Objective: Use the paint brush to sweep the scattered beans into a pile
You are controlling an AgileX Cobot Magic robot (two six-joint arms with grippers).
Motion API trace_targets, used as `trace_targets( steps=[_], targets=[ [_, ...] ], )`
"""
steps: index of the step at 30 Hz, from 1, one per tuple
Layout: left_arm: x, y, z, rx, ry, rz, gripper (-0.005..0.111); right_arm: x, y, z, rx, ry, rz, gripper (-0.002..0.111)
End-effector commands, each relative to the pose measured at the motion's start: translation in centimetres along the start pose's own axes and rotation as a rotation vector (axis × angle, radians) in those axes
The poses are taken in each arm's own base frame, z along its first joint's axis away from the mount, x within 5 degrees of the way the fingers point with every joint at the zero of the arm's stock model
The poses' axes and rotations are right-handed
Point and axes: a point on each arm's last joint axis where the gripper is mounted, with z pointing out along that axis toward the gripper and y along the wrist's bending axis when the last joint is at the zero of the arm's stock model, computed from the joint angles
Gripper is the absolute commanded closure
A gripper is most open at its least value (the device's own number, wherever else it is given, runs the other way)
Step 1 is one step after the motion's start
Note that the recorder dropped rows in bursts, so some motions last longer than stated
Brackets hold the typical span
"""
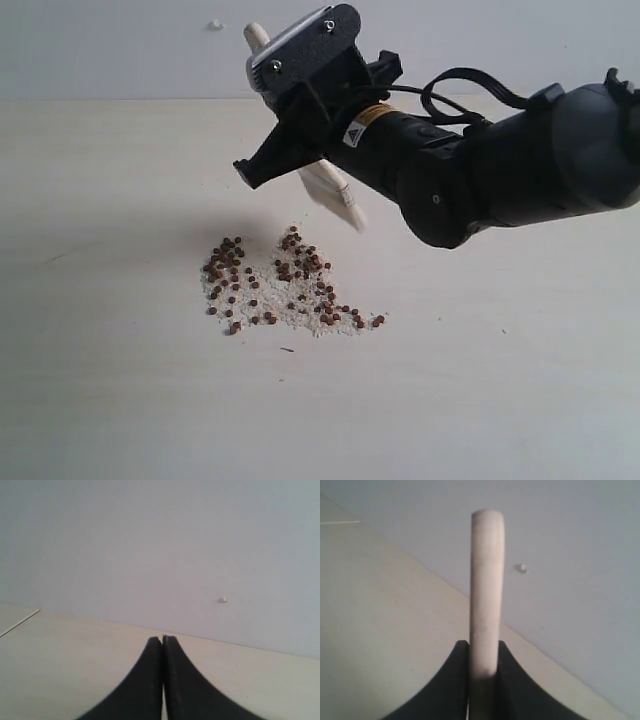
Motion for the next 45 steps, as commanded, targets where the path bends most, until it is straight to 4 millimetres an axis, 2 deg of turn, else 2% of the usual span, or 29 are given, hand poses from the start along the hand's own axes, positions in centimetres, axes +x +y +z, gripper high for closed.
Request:
trace_targets(
  steps=[1,4,9,17,21,27,31,37,41,45],
  targets=[
    [0.1,0.0,0.0,0.000,0.001,-0.007,0.107,-0.1,-0.3,0.0,0.022,-0.019,-0.196,0.108],
    [0.1,0.0,0.0,0.000,0.001,-0.007,0.107,0.6,-0.1,0.5,0.030,-0.020,-0.285,0.108],
    [0.1,0.0,0.0,0.000,0.001,-0.007,0.107,2.1,0.5,1.5,0.063,-0.087,-0.320,0.108],
    [0.1,0.0,0.0,0.000,0.001,-0.007,0.107,6.0,2.6,3.3,-0.042,-0.077,-0.402,0.108],
    [0.1,0.0,0.0,0.000,0.001,-0.007,0.107,7.0,3.3,3.8,-0.090,-0.068,-0.384,0.108],
    [0.1,0.0,0.0,0.000,0.001,-0.007,0.107,6.7,4.1,3.5,-0.195,-0.061,-0.285,0.108],
    [0.1,0.0,0.0,0.000,0.001,-0.007,0.107,5.7,4.3,3.1,-0.264,-0.051,-0.232,0.108],
    [0.1,0.0,0.0,0.000,0.001,-0.007,0.107,3.0,2.9,2.2,-0.205,-0.018,-0.207,0.108],
    [0.1,0.0,0.0,0.000,0.001,-0.007,0.107,1.0,0.2,1.3,-0.002,0.033,-0.127,0.108],
    [0.1,0.0,0.0,0.000,0.001,-0.007,0.107,0.5,-3.3,-0.3,0.363,0.180,-0.117,0.108]
  ],
)
